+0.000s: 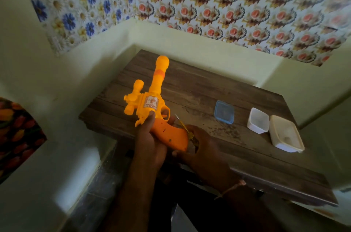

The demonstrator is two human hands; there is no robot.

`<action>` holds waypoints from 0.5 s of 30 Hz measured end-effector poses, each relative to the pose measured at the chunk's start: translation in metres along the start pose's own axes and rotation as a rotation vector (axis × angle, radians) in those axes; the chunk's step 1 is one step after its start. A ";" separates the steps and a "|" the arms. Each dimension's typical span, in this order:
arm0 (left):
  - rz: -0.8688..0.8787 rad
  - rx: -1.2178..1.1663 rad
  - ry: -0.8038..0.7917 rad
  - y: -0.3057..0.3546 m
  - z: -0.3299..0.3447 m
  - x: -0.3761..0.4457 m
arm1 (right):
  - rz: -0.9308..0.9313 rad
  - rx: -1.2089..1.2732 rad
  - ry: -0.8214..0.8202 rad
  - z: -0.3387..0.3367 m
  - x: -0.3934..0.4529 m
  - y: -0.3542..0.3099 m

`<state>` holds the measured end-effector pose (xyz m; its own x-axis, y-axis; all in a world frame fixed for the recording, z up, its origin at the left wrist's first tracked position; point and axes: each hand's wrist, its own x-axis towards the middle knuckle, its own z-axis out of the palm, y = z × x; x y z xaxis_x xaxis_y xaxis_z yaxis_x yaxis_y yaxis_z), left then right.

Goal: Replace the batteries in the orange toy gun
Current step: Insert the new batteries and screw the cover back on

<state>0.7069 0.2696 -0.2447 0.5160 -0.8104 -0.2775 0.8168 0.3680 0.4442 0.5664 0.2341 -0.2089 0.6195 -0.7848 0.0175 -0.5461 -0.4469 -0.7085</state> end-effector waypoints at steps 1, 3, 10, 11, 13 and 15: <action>0.010 -0.003 -0.005 0.001 0.001 0.000 | -0.016 0.006 -0.001 0.001 0.001 0.000; 0.011 0.016 0.001 0.004 0.003 0.001 | -0.036 0.010 0.003 0.003 0.004 -0.001; -0.017 0.147 0.126 0.025 0.008 0.010 | -0.021 0.079 0.021 0.009 0.027 -0.006; -0.023 0.169 0.138 0.029 0.009 0.011 | -0.012 0.079 0.016 0.010 0.031 -0.008; -0.023 0.194 0.143 0.034 0.008 0.013 | -0.005 0.078 0.009 0.012 0.038 -0.011; -0.031 0.221 0.172 0.039 0.010 0.012 | 0.001 0.088 0.017 0.015 0.044 -0.012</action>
<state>0.7424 0.2698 -0.2222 0.5429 -0.7238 -0.4260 0.7669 0.2206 0.6026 0.6089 0.2111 -0.2102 0.6085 -0.7930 0.0280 -0.4946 -0.4067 -0.7681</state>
